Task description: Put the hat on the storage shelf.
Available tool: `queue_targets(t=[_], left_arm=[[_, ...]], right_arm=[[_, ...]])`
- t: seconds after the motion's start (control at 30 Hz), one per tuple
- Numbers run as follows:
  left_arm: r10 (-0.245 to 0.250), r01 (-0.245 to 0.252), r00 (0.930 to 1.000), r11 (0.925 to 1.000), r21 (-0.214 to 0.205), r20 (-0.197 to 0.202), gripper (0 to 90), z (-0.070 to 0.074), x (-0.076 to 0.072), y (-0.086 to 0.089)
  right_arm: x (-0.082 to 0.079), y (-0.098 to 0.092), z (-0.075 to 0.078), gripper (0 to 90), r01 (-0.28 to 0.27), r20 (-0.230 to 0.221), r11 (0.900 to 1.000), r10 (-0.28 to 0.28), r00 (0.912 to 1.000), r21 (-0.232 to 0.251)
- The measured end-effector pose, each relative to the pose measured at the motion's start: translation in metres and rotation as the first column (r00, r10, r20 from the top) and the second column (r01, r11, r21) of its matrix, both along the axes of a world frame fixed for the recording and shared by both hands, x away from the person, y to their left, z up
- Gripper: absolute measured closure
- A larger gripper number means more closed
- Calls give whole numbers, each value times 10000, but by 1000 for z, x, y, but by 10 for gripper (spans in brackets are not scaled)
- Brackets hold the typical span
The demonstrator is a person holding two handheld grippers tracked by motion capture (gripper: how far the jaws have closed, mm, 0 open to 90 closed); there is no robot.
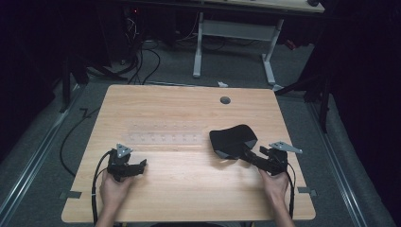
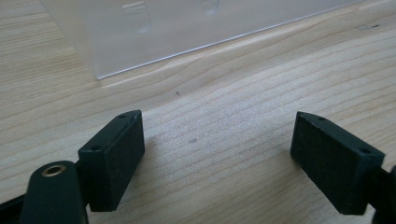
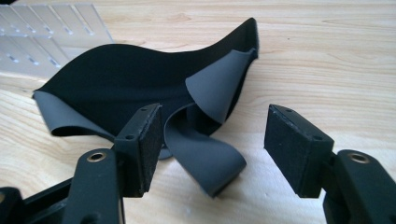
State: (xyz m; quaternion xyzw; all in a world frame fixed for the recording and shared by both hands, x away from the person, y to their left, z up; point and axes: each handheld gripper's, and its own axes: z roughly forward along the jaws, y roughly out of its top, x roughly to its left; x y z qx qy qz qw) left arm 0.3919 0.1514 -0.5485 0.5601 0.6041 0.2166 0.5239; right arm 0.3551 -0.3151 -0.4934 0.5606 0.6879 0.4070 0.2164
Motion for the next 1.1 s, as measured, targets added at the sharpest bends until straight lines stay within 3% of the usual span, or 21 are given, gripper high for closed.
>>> queue_targets(t=[0.47,0.8,0.97,1.1], left_arm=[[3,-3,10000,10000,-2,-1,180,0,0,0],[2,-2,10000,10000,-1,-1,180,0,0,0],[4,-4,10000,10000,-2,0,180,0,0,0],[4,-4,10000,10000,-2,-1,180,0,0,0]], right_arm=[[35,9,-15,374,44,-742,9991,-12,9972,428],[45,11,-27,418,-40,-956,9981,98,9954,609],[47,11,-30,478,-218,-928,9970,286,9953,739],[46,10,-29,584,-237,-807,9975,291,9963,667]])
